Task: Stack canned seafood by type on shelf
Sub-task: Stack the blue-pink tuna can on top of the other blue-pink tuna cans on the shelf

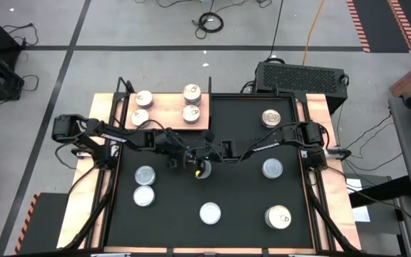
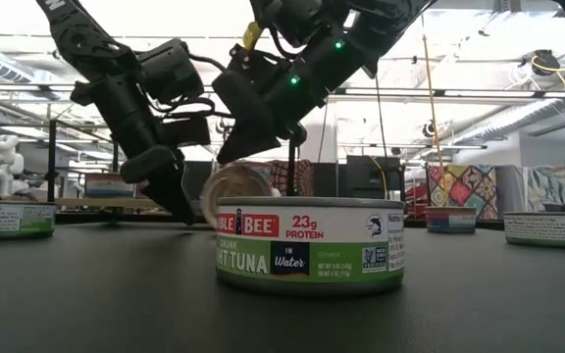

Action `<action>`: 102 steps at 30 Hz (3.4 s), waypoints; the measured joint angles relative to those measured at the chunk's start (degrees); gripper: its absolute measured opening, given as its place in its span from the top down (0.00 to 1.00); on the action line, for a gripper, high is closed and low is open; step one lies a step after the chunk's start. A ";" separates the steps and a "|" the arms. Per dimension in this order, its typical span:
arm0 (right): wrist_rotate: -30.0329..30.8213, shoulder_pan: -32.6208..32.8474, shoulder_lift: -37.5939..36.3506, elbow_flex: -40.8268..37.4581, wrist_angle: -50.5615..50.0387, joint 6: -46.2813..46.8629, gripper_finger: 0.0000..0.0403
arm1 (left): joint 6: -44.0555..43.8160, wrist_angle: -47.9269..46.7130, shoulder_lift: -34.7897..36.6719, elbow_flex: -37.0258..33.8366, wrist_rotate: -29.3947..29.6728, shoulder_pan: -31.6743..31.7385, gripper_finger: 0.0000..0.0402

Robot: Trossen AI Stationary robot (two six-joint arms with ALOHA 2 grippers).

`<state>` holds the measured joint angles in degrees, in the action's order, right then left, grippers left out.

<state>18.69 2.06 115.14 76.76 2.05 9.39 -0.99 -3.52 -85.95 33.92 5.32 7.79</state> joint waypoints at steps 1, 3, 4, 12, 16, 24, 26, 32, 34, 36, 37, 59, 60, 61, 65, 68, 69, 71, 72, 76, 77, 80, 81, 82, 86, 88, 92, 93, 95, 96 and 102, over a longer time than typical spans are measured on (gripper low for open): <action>-0.01 -0.14 0.03 -0.03 -0.03 -0.10 1.00 | 0.07 -0.82 0.00 0.37 0.00 0.00 0.82; 0.07 -0.47 0.03 -0.03 -0.13 -0.59 1.00 | 0.27 -3.02 0.30 1.01 0.73 0.00 0.82; 0.28 -0.59 0.03 -0.03 -0.06 -1.25 1.00 | 0.61 -4.01 0.67 1.14 2.02 0.00 0.82; 5.47 0.53 -3.83 -0.05 -7.36 -5.37 1.00 | 4.13 -5.47 8.58 1.24 4.37 -0.43 0.82; 5.43 0.79 -8.93 -1.40 -15.98 -3.17 1.00 | 5.53 -5.38 13.07 1.28 3.89 -0.95 0.82; 4.99 1.22 -23.14 -19.62 -11.68 -5.70 1.00 | 10.56 16.56 24.63 -8.70 1.68 -2.99 0.82; 4.89 1.77 -26.11 -24.77 -6.03 -6.80 1.00 | 10.89 25.98 26.87 -12.68 0.33 -3.54 0.82; 1.96 3.25 -27.91 -31.41 4.79 -12.70 0.94 | 11.87 33.21 24.75 -15.92 0.89 -4.22 0.82; 1.92 3.31 -26.96 -31.40 5.14 -13.18 0.89 | 11.95 33.25 22.86 -15.90 3.05 -4.04 0.82; 1.99 3.26 -25.61 -31.42 6.11 -13.27 0.82 | 11.95 34.05 20.80 -15.90 3.66 -3.49 0.82; 2.13 3.24 -24.91 -31.40 7.24 -13.25 0.78 | 11.90 34.98 19.66 -15.90 3.26 -3.09 0.82; 4.95 -0.56 -16.69 -31.42 16.69 -12.29 0.59 | 11.95 37.58 -5.67 -4.74 -2.27 4.98 0.69; 4.80 -0.58 -16.69 -31.42 16.68 -12.59 0.62 | 11.96 37.56 -6.60 -4.25 -2.73 4.98 0.69; 4.09 -0.61 -16.69 -31.42 16.60 -13.04 0.66 | 12.05 37.56 -7.39 -3.85 -3.59 4.98 0.69; -0.20 -1.30 -16.68 -31.42 16.63 -13.17 0.82 | 12.34 37.56 -9.91 -2.69 -5.16 4.94 0.69; -1.40 -1.70 -16.02 -31.38 17.37 -13.00 0.93 | 12.34 37.56 -10.87 -2.14 -5.16 4.98 0.69; -1.70 -1.80 -15.91 -31.39 17.10 -13.06 0.96 | 12.34 37.53 -10.95 -1.97 -5.16 4.98 0.69; -1.69 -1.85 -15.60 -31.40 17.33 -13.01 0.98 | 12.34 37.59 -10.95 -1.66 -5.33 4.94 0.69; -1.67 -1.84 -15.24 -31.40 17.94 -12.62 0.98 | 12.34 37.63 -10.95 -1.60 -5.73 4.94 0.69; -2.13 -1.78 -15.10 -31.27 19.73 -11.56 1.00 | 12.36 37.52 -10.95 -1.17 -6.16 4.94 0.69; -2.13 -1.79 -15.15 -30.97 19.46 -10.63 1.00 | 12.37 37.42 -10.95 -1.17 -5.88 4.93 0.69; -2.52 -1.89 -16.16 -29.35 14.91 -7.37 1.00 | 12.41 36.55 -10.95 -1.17 -3.86 4.94 0.69; -2.57 -1.98 -16.25 -28.31 13.34 -6.02 1.00 | 12.43 36.50 -10.95 -1.17 -3.42 4.94 0.69; -2.61 -2.09 -16.60 -27.41 11.16 -4.71 1.00 | 12.45 36.38 -10.93 -1.17 -3.17 4.94 0.69; -2.57 -2.18 -16.98 -22.72 2.08 -1.71 1.00 | 12.48 35.21 -10.63 -1.19 -1.72 4.98 0.69; -2.59 -2.37 -16.99 -19.95 -2.25 -1.48 1.00 | 12.47 35.51 -10.38 -1.20 -1.41 5.06 0.69; -2.75 -3.36 -16.99 -14.19 -8.97 -0.46 1.00 | 12.47 34.12 -8.35 -1.19 -1.21 5.22 0.69; -2.84 -3.83 -16.99 -12.75 -11.25 0.42 1.00 | 12.45 32.81 -7.64 -1.19 -0.86 5.22 0.69; -5.34 -5.39 -16.99 -10.61 -15.51 2.60 1.00 | 12.47 30.23 -6.09 -1.23 -0.02 5.30 0.69; -6.92 -6.27 -16.95 -10.08 -16.42 3.63 1.00 | 12.46 28.98 -5.20 -1.23 0.77 5.33 0.69; -12.60 -10.45 -14.18 -9.69 -18.25 7.99 1.00 | 12.33 20.72 0.32 -1.26 4.00 5.33 0.69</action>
<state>6.08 -8.39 100.96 67.07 -16.20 17.38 11.34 17.21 -85.64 32.67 9.32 13.13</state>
